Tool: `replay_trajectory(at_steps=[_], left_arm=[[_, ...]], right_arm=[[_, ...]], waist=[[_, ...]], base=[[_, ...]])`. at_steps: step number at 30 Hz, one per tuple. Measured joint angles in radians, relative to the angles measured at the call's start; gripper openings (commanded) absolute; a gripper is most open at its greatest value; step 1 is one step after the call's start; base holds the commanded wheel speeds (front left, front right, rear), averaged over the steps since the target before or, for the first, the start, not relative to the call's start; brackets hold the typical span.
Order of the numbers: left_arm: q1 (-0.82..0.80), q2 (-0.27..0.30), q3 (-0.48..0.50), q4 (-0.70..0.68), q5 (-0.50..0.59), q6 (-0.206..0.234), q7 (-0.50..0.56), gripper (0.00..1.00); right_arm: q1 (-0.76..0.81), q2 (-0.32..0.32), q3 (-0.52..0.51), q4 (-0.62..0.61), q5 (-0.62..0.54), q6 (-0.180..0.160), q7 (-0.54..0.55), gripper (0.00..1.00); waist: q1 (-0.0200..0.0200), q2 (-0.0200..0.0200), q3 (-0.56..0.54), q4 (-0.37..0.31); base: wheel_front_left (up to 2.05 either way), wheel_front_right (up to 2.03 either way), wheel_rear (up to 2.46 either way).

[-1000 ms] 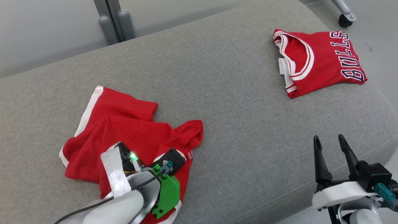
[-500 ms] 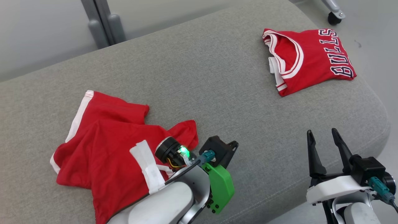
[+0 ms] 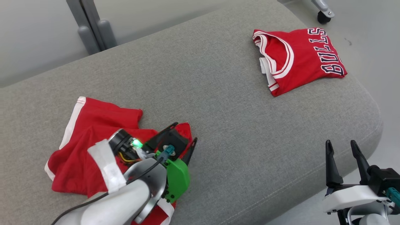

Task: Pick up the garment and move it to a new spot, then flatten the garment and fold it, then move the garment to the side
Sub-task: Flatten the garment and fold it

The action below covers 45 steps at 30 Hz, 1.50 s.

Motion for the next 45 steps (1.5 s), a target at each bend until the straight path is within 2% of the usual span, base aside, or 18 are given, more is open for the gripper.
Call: replay_trajectory(at_steps=[4,9,13,17,22,25,28,29,30,31,32,33,34,37,38,39,40,45], left_arm=[[0.035,0.102,0.012,-0.118,0.005,0.046,0.036,1.0],[0.078,0.176,-0.022,-0.243,0.012,0.05,0.106,1.0],[0.08,0.186,-0.057,-0.264,0.03,0.037,0.146,1.0],[0.06,0.16,-0.099,-0.231,0.058,0.001,0.184,1.0],[0.017,0.123,-0.118,-0.172,0.085,-0.027,0.202,1.0],[0.009,0.126,-0.131,-0.138,0.09,-0.062,0.227,1.0],[0.009,0.128,-0.135,-0.122,0.089,-0.072,0.236,0.99],[0.008,0.132,-0.137,-0.118,0.091,-0.076,0.24,0.89],[0.007,0.136,-0.139,-0.114,0.096,-0.077,0.241,0.85],[0.007,0.142,-0.14,-0.108,0.102,-0.078,0.244,0.71],[0.006,0.146,-0.14,-0.101,0.104,-0.078,0.247,0.65],[0.006,0.147,-0.139,-0.097,0.1,-0.078,0.249,0.49],[0.006,0.148,-0.14,-0.091,0.099,-0.084,0.251,0.4],[0.006,0.148,-0.143,-0.079,0.091,-0.092,0.258,0.31],[0.005,0.148,-0.143,-0.074,0.091,-0.095,0.257,0.21],[0.004,0.147,-0.143,-0.07,0.091,-0.095,0.256,0.16],[0.004,0.144,-0.141,-0.066,0.089,-0.095,0.249,0.0],[-0.007,0.129,-0.137,-0.048,0.081,-0.095,0.237,0.0]], right_arm=[[0.003,0.0,-0.003,-0.008,-0.001,0.0,0.0,1.0],[0.011,0.0,-0.004,-0.014,-0.003,0.0,0.0,1.0],[0.009,0.0,0.008,-0.014,-0.005,0.0,0.0,1.0],[-0.006,0.0,0.015,-0.014,-0.007,0.0,0.0,1.0],[-0.019,0.0,0.024,-0.014,-0.008,0.0,0.0,1.0],[-0.02,0.0,0.024,-0.012,-0.007,0.0,0.0,1.0],[-0.02,0.0,0.022,-0.01,0.0,0.0,0.0,1.0],[-0.02,0.0,0.021,-0.01,0.0,0.0,0.0,1.0],[-0.019,0.0,0.02,-0.01,0.001,0.0,0.0,1.0],[-0.019,0.0,0.021,-0.01,0.002,0.0,0.0,1.0],[-0.02,0.0,0.021,-0.01,0.002,0.0,0.0,1.0],[-0.02,0.0,0.021,-0.01,0.003,0.0,0.0,1.0],[-0.02,0.0,0.021,-0.01,0.006,0.0,0.0,1.0],[-0.021,0.0,0.023,-0.009,0.007,0.0,0.0,1.0],[-0.023,0.0,0.023,-0.009,0.007,0.0,0.0,1.0],[-0.026,0.0,0.023,-0.009,0.007,0.0,0.0,1.0],[-0.027,0.0,0.023,-0.009,0.007,0.0,0.0,1.0],[-0.027,0.0,0.022,-0.009,0.007,0.0,0.0,1.0]], waist=[[0.0,0.0,-0.015,0.024],[0.0,0.0,-0.026,0.063],[0.0,0.0,-0.025,0.089],[0.0,0.0,-0.011,0.1],[0.0,0.0,0.009,0.09],[0.0,0.0,0.016,0.076],[0.0,0.0,0.023,0.064],[0.0,0.0,0.025,0.061],[0.0,0.0,0.027,0.059],[0.0,0.0,0.03,0.057],[0.0,0.0,0.032,0.055],[0.0,0.0,0.034,0.054],[0.0,0.0,0.036,0.053],[0.0,0.0,0.041,0.053],[0.0,0.0,0.042,0.053],[0.0,0.0,0.043,0.053],[0.0,0.0,0.043,0.054],[0.0,0.0,0.046,0.056]], base=[[0.0,0.0,0.0],[0.0,0.0,0.0],[0.0,0.0,0.0],[0.0,0.0,0.0],[0.0,0.0,0.0],[0.0,0.0,0.0],[0.0,0.0,0.0],[0.0,0.0,0.0],[0.0,0.0,0.0],[0.0,0.0,0.0],[0.0,0.0,0.0],[0.0,0.0,0.0],[0.0,0.0,0.0],[0.0,0.0,0.0],[0.0,0.0,0.0],[0.0,0.0,0.0],[0.0,0.0,0.0],[0.0,0.0,0.0]])
